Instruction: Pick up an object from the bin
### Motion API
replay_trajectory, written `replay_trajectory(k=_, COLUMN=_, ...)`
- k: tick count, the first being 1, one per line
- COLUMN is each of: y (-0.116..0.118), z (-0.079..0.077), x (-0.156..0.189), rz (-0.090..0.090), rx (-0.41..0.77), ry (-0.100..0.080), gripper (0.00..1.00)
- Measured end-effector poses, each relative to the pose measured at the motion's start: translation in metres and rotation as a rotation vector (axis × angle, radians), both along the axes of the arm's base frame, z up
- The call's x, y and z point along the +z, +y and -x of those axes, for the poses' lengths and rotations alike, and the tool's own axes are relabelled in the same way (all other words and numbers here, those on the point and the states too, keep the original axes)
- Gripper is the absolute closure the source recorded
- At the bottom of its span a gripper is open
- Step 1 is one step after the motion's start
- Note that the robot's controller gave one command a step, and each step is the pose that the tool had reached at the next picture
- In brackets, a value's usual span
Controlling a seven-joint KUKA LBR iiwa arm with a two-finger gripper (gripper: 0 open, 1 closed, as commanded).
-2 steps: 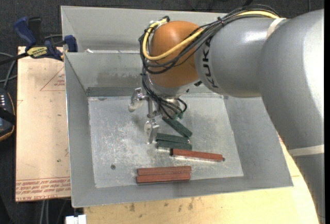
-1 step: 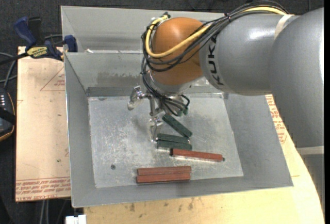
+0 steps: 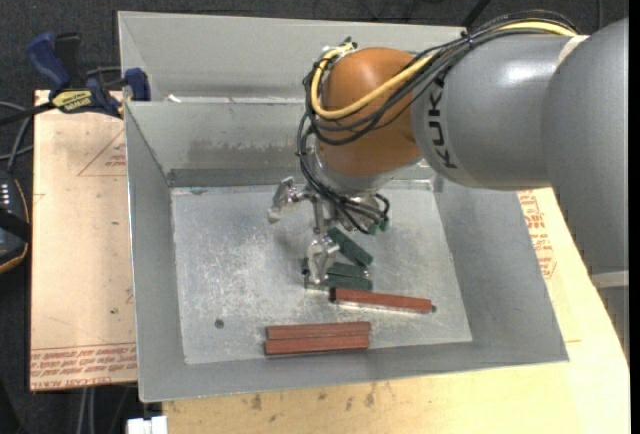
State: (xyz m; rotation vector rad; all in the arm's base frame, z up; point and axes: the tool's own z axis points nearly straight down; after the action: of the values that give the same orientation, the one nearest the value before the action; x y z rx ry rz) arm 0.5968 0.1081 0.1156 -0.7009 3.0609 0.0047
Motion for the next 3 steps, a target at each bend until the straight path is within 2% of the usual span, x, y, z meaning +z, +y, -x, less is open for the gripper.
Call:
replay_trajectory(k=1, y=-0.02, z=0.004, x=-0.012, rz=0.004, rx=0.147, ry=-0.001, gripper=0.0)
replay_trajectory(k=2, y=-0.049, z=0.02, x=-0.022, rz=-0.001, rx=0.382, ry=-0.001, gripper=0.0)
replay_trajectory(k=3, y=-0.078, z=0.013, x=-0.028, rz=0.01, rx=0.609, ry=-0.021, gripper=1.0)
